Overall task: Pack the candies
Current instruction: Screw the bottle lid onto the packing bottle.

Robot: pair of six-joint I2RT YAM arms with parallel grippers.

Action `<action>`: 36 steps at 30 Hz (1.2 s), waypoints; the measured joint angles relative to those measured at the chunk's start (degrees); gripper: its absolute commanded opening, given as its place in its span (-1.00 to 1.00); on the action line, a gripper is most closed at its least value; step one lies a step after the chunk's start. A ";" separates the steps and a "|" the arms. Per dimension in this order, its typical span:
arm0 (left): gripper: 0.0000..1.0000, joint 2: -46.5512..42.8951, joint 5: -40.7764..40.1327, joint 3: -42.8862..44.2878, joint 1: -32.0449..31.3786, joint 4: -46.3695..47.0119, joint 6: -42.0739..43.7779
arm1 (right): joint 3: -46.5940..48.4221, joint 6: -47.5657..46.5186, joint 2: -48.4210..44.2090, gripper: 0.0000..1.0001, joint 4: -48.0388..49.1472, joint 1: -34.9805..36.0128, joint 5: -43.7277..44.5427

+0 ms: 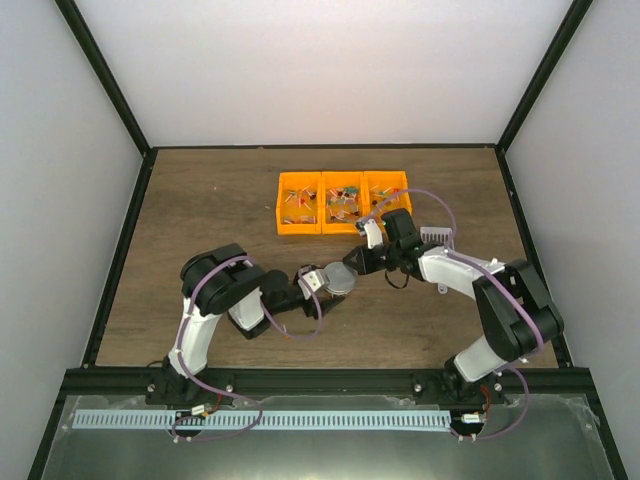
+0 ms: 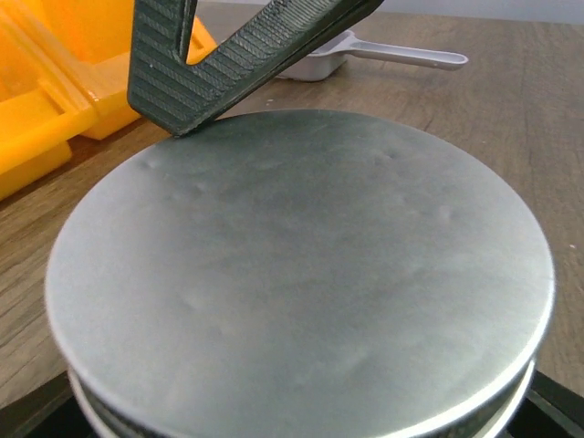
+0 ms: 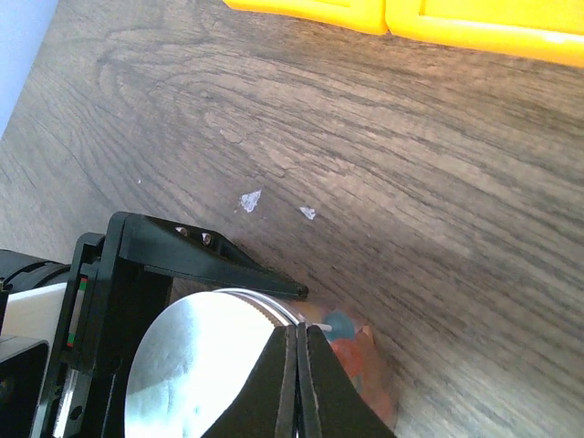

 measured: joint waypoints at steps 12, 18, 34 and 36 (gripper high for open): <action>0.62 0.02 1.79 0.07 -0.63 -0.22 0.83 | -12.04 6.34 -10.47 -0.99 5.60 -0.96 1.05; 0.63 0.04 1.38 0.17 -0.63 -0.31 0.85 | -16.61 9.84 -16.61 -0.99 3.28 -0.70 -1.18; 0.62 0.20 -1.33 1.36 0.42 -1.33 0.00 | -0.44 4.66 -10.27 -0.65 -10.58 -5.14 -5.79; 0.63 0.20 -1.01 1.36 0.44 -1.36 0.04 | 2.73 2.82 -6.71 -0.64 -10.62 -5.16 -5.33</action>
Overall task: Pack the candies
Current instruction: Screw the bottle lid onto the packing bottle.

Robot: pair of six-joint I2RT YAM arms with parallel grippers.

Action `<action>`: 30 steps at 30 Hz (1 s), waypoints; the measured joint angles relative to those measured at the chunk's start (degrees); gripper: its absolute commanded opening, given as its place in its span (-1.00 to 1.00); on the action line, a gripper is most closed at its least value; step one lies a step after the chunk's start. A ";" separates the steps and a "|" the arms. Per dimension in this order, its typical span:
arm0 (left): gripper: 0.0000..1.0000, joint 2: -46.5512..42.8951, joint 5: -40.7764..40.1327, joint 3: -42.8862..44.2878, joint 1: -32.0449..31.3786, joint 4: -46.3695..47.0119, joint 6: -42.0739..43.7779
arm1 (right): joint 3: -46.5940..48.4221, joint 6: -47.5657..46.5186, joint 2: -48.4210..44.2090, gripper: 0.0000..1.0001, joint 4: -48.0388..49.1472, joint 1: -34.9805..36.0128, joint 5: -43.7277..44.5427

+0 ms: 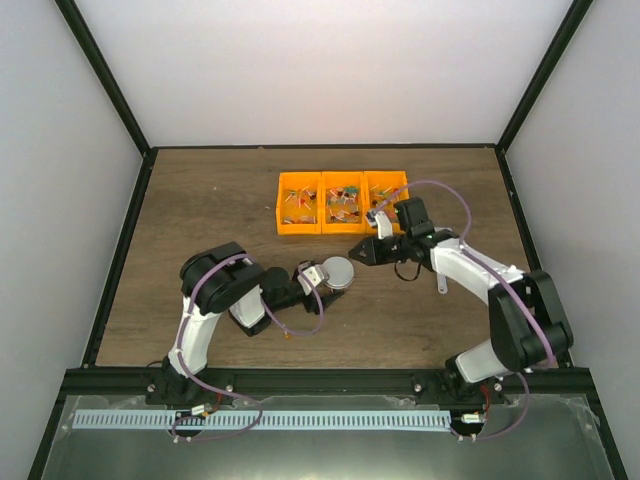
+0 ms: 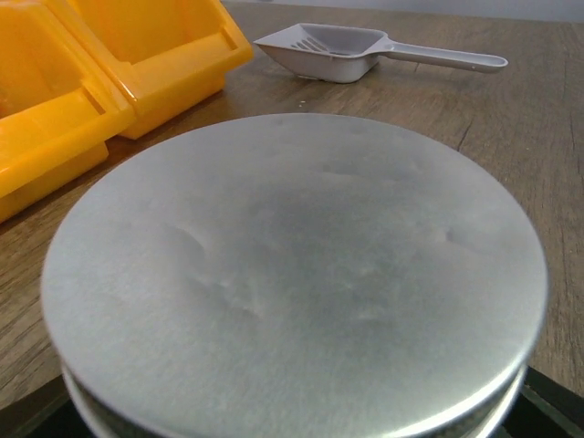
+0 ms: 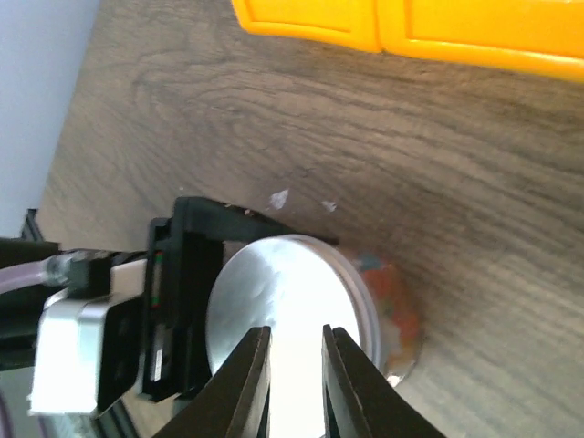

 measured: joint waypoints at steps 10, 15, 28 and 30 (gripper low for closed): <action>0.64 -0.15 1.77 0.07 0.02 -0.59 0.94 | 5.11 -6.19 9.33 -0.66 -2.62 1.18 2.89; 0.63 -0.15 1.84 0.09 0.02 -0.61 0.94 | 6.67 -7.02 11.15 -0.68 -2.80 2.16 3.17; 0.63 -0.15 1.77 0.00 0.02 -0.48 0.52 | 8.59 -7.58 13.66 -0.97 -1.31 4.26 3.04; 0.63 -0.15 1.75 0.00 0.00 -0.46 0.50 | 8.50 -7.54 13.66 -0.99 -0.90 4.35 3.02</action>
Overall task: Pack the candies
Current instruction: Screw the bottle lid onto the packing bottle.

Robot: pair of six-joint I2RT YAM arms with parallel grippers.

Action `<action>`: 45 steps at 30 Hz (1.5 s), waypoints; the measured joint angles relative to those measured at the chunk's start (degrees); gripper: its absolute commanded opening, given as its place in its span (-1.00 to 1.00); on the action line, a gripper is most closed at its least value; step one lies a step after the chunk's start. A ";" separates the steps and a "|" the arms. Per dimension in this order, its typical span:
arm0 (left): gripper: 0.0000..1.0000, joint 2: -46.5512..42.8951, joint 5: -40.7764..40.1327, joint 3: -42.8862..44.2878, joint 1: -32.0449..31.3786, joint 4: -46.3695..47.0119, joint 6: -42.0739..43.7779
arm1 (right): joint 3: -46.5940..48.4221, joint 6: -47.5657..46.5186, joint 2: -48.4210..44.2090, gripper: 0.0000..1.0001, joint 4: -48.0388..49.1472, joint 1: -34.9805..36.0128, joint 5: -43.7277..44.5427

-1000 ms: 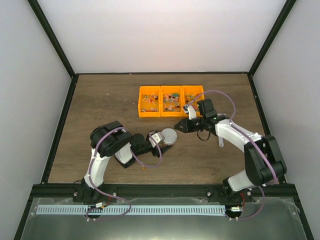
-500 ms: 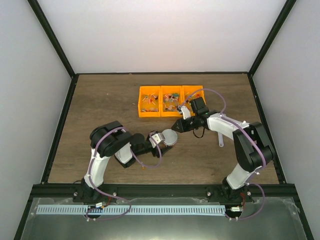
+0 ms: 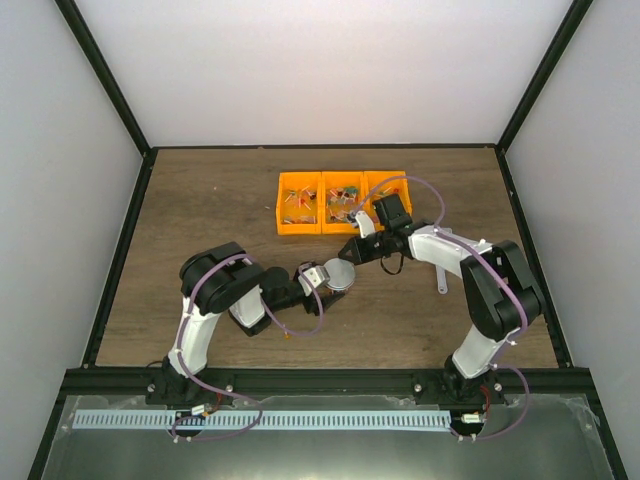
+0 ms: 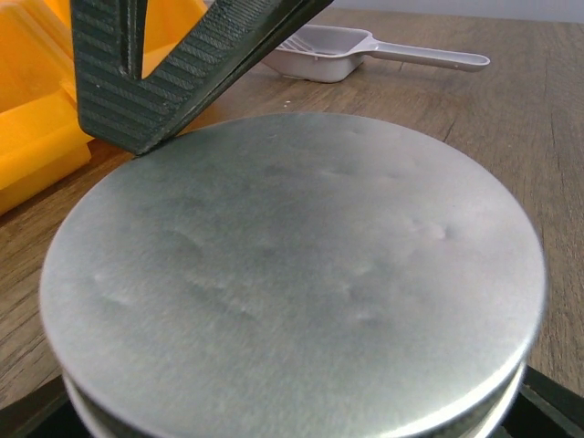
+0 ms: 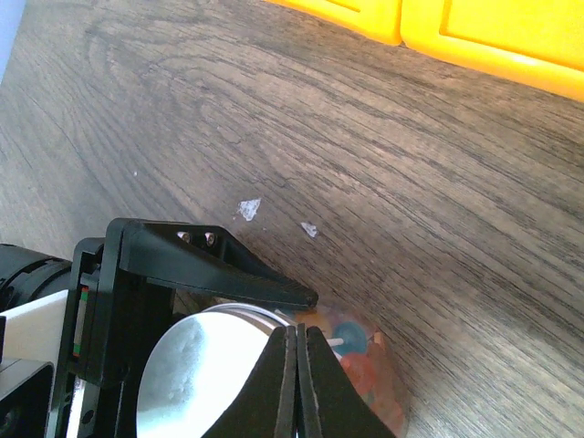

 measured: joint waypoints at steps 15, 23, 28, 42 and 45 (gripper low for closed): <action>0.62 0.00 1.42 -0.28 -0.63 0.31 0.17 | -8.63 0.13 -4.96 -0.87 7.82 -0.17 -0.44; 0.62 0.00 3.23 -0.26 -1.18 0.17 0.55 | -13.44 1.66 -8.98 -0.90 10.58 -0.28 0.26; 0.62 0.00 4.24 -0.26 -1.27 0.13 0.63 | -16.61 2.78 -12.24 -0.91 11.13 -0.61 1.22; 0.62 0.00 5.97 -0.26 -1.44 0.11 0.96 | -24.76 7.58 -21.11 -0.99 13.25 -0.94 2.78; 0.62 0.00 5.97 -0.26 -1.44 0.13 0.92 | -24.90 8.39 -22.73 -0.98 10.69 -0.94 2.93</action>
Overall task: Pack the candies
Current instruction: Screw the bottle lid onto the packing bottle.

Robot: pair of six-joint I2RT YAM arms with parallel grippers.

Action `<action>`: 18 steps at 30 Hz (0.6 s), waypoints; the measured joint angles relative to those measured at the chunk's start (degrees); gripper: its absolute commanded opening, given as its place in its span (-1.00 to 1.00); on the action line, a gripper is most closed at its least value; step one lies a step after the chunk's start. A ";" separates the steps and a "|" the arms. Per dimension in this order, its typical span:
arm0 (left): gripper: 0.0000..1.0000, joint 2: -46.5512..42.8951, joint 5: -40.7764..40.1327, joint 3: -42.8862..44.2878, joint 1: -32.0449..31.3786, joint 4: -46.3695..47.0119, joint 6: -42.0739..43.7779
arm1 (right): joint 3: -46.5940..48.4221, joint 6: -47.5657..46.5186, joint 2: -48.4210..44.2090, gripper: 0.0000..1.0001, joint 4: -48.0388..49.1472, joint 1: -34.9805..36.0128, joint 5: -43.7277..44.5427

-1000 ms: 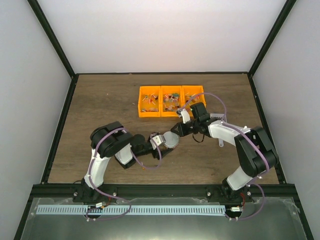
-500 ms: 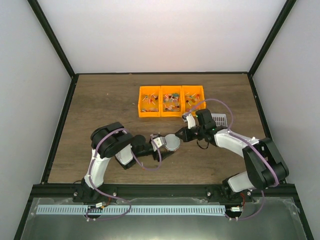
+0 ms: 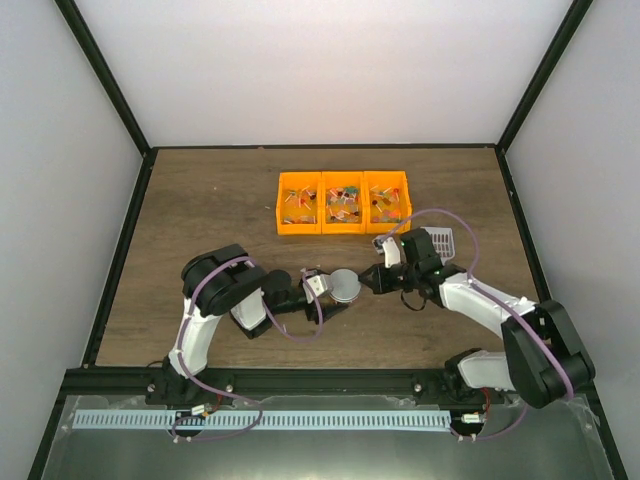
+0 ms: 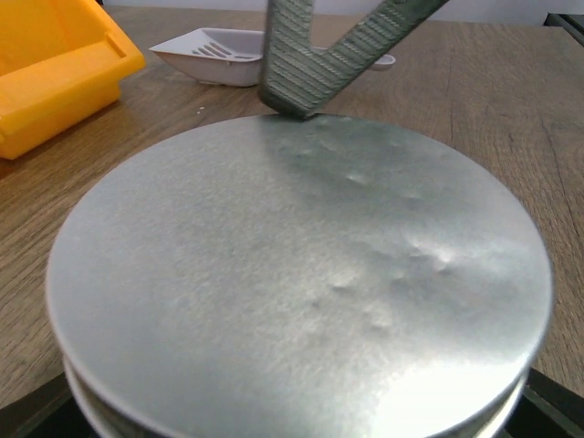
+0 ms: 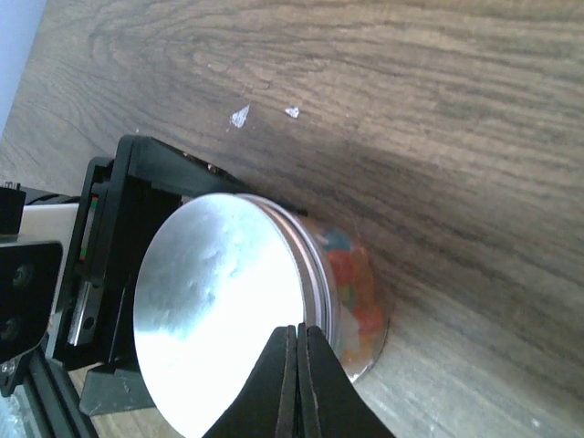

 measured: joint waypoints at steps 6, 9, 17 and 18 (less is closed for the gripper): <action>0.62 0.15 -1.05 0.46 0.20 -0.31 -0.13 | 1.90 2.25 -1.01 -0.60 -5.73 0.31 -0.74; 0.62 0.33 -1.42 0.90 0.39 -0.52 -0.15 | 4.59 2.69 0.02 -0.58 -7.61 0.44 -2.05; 0.63 0.42 -1.36 0.94 0.39 -0.48 -0.20 | 15.80 -0.17 9.44 -0.60 -9.05 0.46 -2.49; 0.63 0.42 -1.27 0.94 0.42 -0.48 -0.17 | 16.55 -0.74 10.58 -0.60 -9.22 0.46 -2.45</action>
